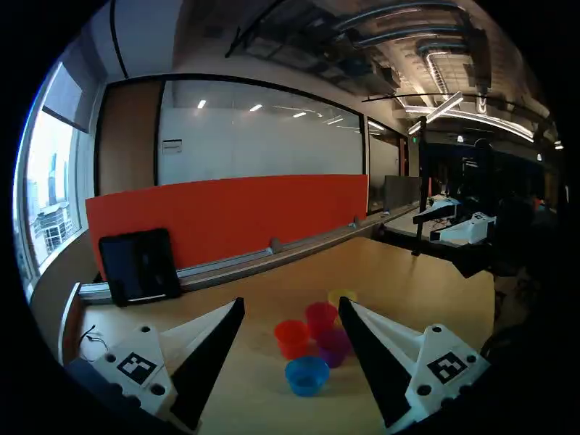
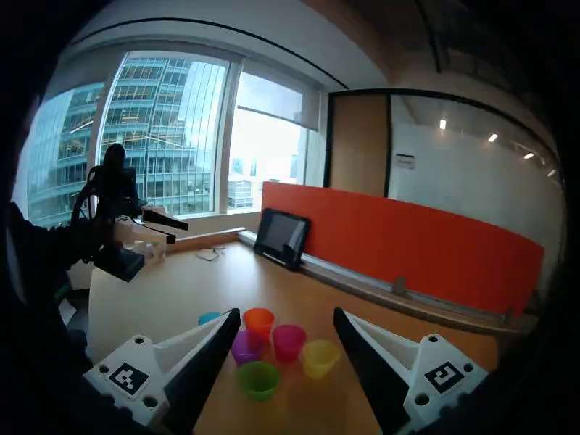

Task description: Pour water

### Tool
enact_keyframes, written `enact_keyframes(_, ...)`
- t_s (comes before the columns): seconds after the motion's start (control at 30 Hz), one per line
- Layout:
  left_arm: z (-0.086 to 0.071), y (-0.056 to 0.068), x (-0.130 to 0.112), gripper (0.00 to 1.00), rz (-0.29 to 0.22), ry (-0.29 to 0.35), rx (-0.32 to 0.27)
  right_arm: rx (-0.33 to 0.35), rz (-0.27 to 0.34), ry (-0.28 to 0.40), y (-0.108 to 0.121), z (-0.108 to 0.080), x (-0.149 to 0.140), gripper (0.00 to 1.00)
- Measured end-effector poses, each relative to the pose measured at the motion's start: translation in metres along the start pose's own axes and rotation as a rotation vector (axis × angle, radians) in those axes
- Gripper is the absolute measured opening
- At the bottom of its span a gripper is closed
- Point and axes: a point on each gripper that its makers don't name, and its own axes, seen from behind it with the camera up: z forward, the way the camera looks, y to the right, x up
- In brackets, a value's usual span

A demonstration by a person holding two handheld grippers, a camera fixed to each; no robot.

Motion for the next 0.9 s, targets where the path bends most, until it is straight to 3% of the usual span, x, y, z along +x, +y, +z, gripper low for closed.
enact_keyframes(0.4,0.011,0.007,-0.040,0.96,0.032,-0.048,-0.024,0.043,-0.008,-0.063,-0.006,0.009,-0.041,0.99)
enact_keyframes(0.9,0.025,0.020,-0.102,0.96,0.052,-0.158,-0.058,0.089,-0.023,-0.169,-0.017,0.020,-0.106,0.99)
